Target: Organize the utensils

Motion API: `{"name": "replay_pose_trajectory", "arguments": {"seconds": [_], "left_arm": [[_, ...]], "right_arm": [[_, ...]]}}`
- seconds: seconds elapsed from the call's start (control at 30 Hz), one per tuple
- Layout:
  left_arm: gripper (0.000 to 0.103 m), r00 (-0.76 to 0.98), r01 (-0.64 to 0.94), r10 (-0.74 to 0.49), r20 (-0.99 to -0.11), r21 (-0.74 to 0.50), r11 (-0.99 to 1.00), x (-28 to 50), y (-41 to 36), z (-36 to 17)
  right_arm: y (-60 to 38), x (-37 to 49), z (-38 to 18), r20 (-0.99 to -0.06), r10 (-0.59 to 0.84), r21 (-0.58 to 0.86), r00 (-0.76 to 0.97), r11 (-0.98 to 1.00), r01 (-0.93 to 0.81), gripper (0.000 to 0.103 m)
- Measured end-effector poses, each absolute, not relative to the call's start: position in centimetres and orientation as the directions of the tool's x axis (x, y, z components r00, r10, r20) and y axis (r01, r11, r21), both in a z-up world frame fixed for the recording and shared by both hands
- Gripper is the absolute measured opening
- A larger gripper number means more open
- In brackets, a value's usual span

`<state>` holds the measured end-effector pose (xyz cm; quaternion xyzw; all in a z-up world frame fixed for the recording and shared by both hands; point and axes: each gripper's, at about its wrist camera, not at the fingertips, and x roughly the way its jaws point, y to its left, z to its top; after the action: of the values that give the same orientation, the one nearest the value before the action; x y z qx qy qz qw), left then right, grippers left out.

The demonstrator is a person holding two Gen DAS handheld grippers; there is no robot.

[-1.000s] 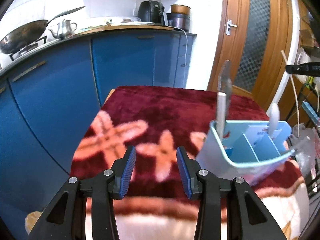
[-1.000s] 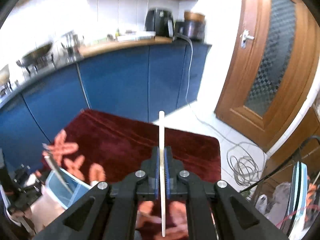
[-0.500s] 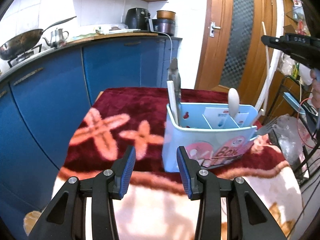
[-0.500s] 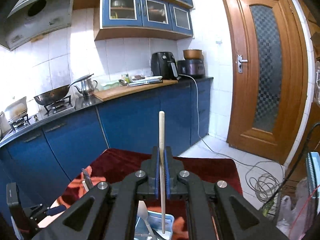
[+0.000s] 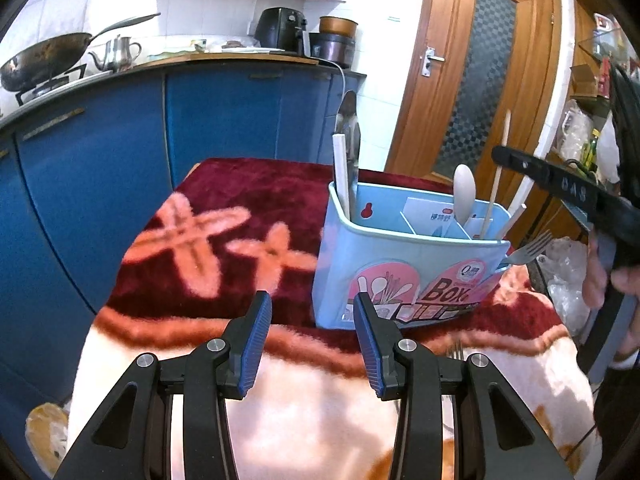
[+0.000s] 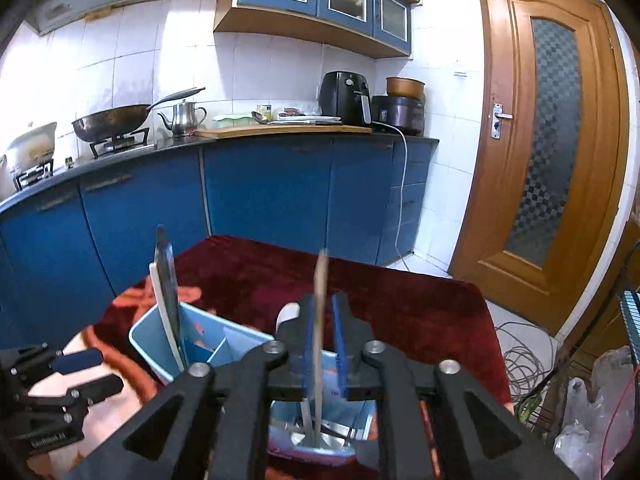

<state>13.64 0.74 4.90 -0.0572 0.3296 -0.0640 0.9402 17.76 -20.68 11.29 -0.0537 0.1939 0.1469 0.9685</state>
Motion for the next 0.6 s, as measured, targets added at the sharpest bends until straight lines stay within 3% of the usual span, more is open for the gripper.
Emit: {"name": "replay_pose_trajectory", "arguments": {"seconds": [0.07,0.6], "left_arm": [[0.044,0.774,0.082,-0.16,-0.612,-0.153,0.985,13.6,0.8,4.8],[0.047,0.773,0.105,-0.18,-0.609,-0.156,0.982,10.6,0.6,5.7]], "right_arm": [[-20.9,17.2,11.3,-0.38,0.263,-0.048,0.887,0.952,-0.303,0.029],[-22.6,9.1,10.3,-0.41,0.283,0.08,0.867,0.958,-0.275,0.038]]}}
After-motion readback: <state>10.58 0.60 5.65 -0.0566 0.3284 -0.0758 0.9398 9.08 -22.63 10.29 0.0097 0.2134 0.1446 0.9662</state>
